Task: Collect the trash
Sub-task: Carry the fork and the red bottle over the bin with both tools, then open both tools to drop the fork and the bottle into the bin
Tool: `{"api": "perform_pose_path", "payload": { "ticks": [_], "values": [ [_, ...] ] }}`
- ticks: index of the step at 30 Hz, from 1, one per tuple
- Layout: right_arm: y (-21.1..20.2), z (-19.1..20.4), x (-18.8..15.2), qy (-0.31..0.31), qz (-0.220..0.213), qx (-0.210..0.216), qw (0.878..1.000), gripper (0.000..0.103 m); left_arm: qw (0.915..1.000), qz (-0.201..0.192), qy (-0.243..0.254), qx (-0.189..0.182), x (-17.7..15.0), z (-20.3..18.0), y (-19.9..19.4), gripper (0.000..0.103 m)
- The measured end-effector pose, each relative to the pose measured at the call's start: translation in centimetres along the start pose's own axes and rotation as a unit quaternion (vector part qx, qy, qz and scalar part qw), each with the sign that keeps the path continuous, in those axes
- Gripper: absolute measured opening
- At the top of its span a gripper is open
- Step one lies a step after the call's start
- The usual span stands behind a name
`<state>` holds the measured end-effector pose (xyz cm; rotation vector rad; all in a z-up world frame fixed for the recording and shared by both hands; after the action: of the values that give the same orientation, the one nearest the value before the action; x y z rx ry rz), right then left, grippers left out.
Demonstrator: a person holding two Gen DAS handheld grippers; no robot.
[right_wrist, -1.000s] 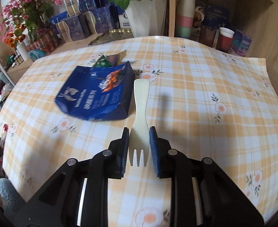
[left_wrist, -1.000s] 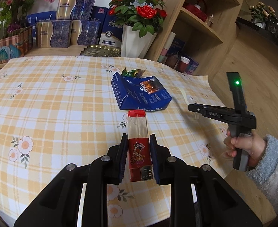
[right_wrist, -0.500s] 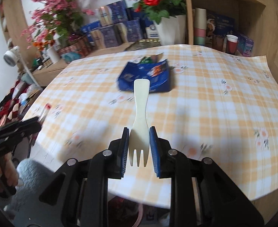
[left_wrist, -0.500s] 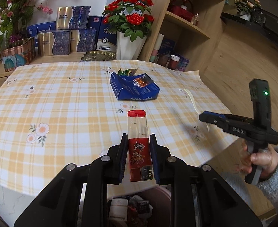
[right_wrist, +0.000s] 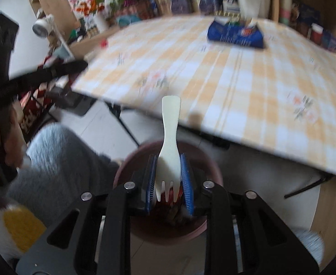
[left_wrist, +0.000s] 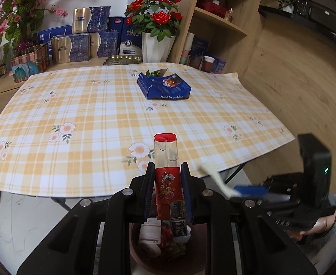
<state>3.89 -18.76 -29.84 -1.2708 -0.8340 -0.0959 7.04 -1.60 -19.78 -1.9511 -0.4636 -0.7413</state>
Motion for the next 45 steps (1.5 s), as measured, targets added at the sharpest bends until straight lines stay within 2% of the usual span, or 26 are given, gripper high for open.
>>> {"api": "perform_pose_path", "payload": {
  "ticks": [4, 9, 13, 16, 18, 20, 21, 23, 29, 40, 41, 42, 43, 44, 45],
  "values": [
    [2.1, 0.8, -1.6, 0.006, 0.034, 0.007, 0.999, 0.025, 0.9999, 0.011, -0.009, 0.0, -1.3, 0.4, 0.2, 0.023],
    [2.7, 0.5, -2.0, 0.015, 0.046, 0.002, 0.999, 0.027, 0.9998, 0.015, -0.009, -0.005, -2.1, 0.7, 0.5, 0.023],
    [2.1, -0.5, -2.0, 0.037, 0.021, -0.005, 0.999, 0.036, 0.9997, 0.013, -0.009, -0.017, -2.6, 0.8, 0.7, 0.023],
    [1.2, -1.2, -2.1, 0.043, -0.006, -0.037, 0.998, 0.042, 0.9994, 0.012, -0.008, -0.032, -3.5, 0.8, 1.2, 0.023],
    [0.4, -1.8, -2.3, 0.061, -0.033, -0.056, 0.996, 0.065, 0.9992, 0.011, -0.007, -0.039, -4.2, 0.7, 1.5, 0.023],
    [-0.7, -2.3, -2.5, 0.081, -0.066, -0.09, 0.99, 0.075, 0.9989, 0.015, -0.008, -0.043, -5.1, 0.7, 2.0, 0.023],
    [-1.0, -2.5, -2.5, 0.083, -0.074, -0.104, 0.988, 0.082, 0.9988, 0.016, -0.009, -0.044, -5.3, 0.7, 2.1, 0.023],
    [-1.2, -2.8, -2.4, 0.083, -0.082, -0.118, 0.986, 0.091, 0.9986, 0.022, -0.009, -0.047, -5.9, 0.8, 2.5, 0.023],
    [-0.3, -3.7, -2.5, 0.1, -0.072, -0.131, 0.984, 0.097, 0.9985, 0.042, 0.005, -0.035, -7.2, 0.6, 4.0, 0.023],
    [0.0, -4.5, -3.1, 0.126, -0.066, -0.127, 0.982, 0.097, 0.9969, 0.072, 0.002, -0.031, -8.0, 1.0, 5.4, 0.023],
    [0.0, -4.4, -3.1, 0.126, -0.065, -0.126, 0.982, 0.097, 0.9969, 0.072, 0.002, -0.031, -8.0, 0.9, 5.4, 0.024],
    [0.0, -4.4, -3.1, 0.126, -0.065, -0.126, 0.982, 0.097, 0.9969, 0.073, 0.003, -0.031, -8.0, 0.9, 5.4, 0.03],
    [0.0, -4.4, -3.1, 0.126, -0.065, -0.126, 0.982, 0.097, 0.997, 0.072, 0.003, -0.029, -8.0, 0.8, 5.4, 0.043],
    [0.1, -4.4, -3.1, 0.126, -0.065, -0.125, 0.982, 0.097, 0.9973, 0.068, 0.002, -0.027, -8.0, 0.9, 5.3, 0.05],
    [0.1, -4.4, -3.1, 0.126, -0.065, -0.125, 0.982, 0.097, 0.9976, 0.064, 0.001, -0.025, -7.9, 0.9, 5.2, 0.061]
  ]
}}
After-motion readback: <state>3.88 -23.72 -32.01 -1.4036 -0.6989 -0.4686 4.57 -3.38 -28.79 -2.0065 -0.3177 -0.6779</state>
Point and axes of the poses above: each gripper's, at about its wrist camera, not at the fingertips, and y roughly the way its jaws point, z to its left, x to its top, the point moved 4 cm from there along y, roughly the way its jaws point, and after that the axes turned 12 degrees about -y, right-handed, at the moved point
